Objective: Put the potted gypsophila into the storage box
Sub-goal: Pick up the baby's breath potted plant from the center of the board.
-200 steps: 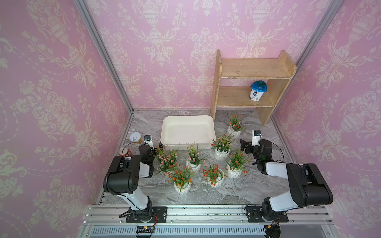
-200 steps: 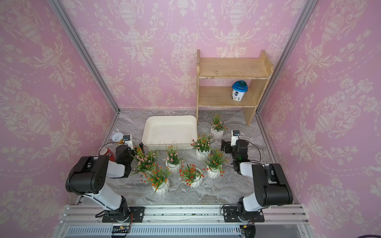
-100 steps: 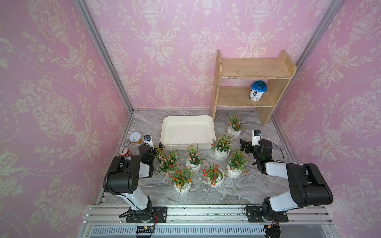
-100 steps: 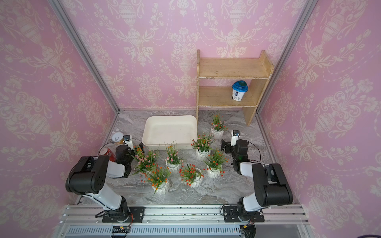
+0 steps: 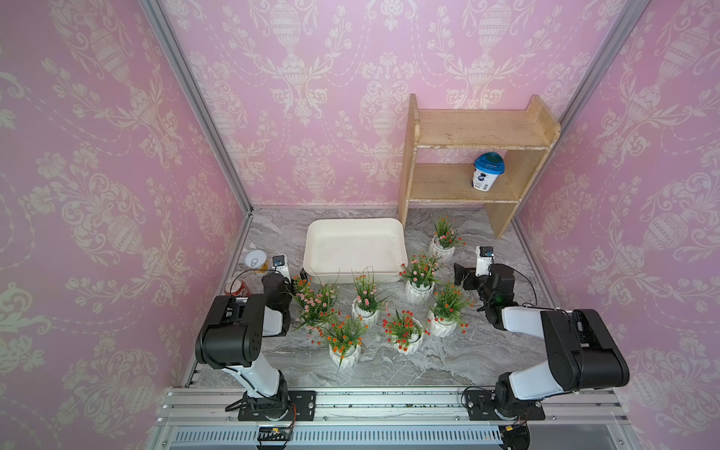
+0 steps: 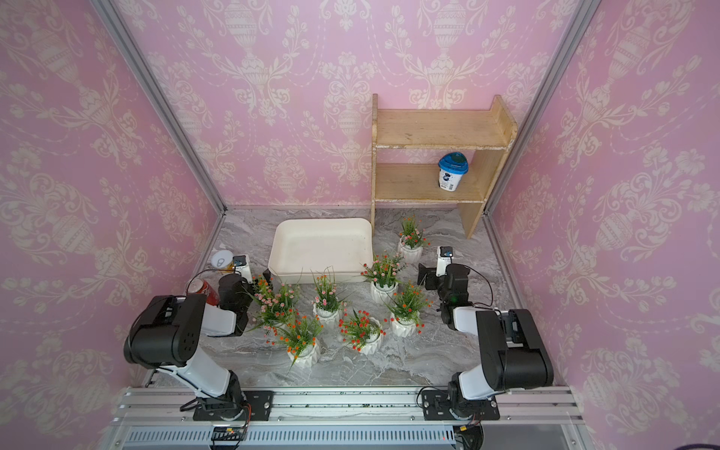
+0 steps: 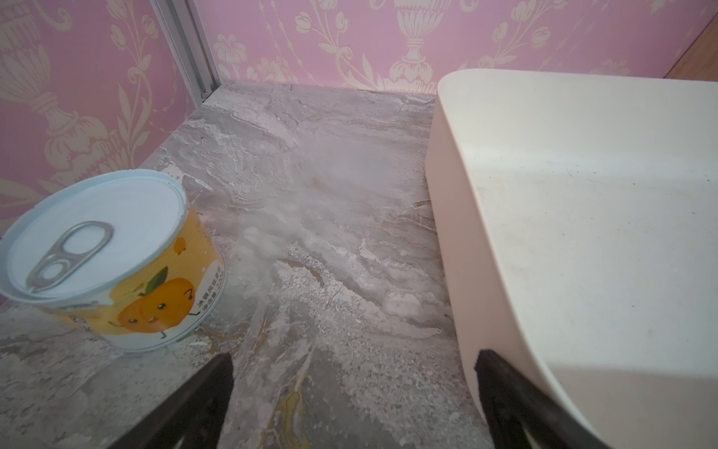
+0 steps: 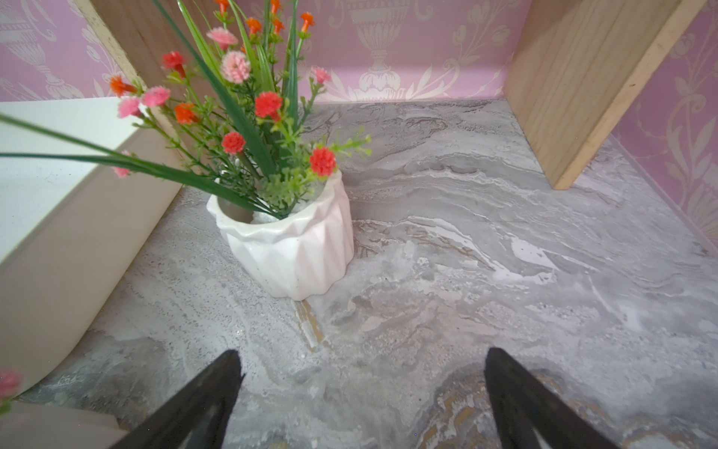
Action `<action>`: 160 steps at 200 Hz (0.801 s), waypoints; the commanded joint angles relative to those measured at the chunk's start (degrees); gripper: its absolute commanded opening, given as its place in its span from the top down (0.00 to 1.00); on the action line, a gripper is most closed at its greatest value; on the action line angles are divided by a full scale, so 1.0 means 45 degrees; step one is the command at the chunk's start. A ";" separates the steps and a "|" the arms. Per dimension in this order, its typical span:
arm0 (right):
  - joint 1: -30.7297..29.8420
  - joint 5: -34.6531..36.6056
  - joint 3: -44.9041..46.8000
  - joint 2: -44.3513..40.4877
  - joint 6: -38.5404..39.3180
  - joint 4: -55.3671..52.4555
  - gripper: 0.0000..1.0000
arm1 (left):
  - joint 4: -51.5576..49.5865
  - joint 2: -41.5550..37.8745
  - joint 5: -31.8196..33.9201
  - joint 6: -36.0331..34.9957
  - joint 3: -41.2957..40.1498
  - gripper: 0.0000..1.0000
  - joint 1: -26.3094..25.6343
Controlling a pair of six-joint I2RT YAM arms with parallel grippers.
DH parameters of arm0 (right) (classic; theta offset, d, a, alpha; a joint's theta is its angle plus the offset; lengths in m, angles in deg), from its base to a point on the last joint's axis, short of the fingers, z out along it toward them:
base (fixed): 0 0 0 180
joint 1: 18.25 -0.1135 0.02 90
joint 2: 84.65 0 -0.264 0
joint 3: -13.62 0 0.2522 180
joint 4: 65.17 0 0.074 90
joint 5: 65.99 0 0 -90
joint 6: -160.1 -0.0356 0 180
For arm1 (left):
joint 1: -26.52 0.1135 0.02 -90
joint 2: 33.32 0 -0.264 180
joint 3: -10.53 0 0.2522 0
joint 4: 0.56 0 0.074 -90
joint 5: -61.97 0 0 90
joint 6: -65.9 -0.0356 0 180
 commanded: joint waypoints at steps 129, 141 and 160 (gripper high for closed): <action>0.0192 0.2752 -0.1756 -0.5165 -0.3239 -0.8546 0.00 | -1.2361 -1.2151 0.2114 0.4135 0.1916 0.01 -0.0021; 0.0212 0.2919 -0.2580 -0.5860 -0.3467 -1.0434 0.00 | -1.3452 -1.2702 0.1719 0.4042 0.2537 0.01 -0.0023; 0.0222 0.3197 -0.3925 -0.6415 -0.4032 -1.2800 0.00 | -1.4764 -1.2861 0.1273 0.4367 0.3564 0.01 -0.0025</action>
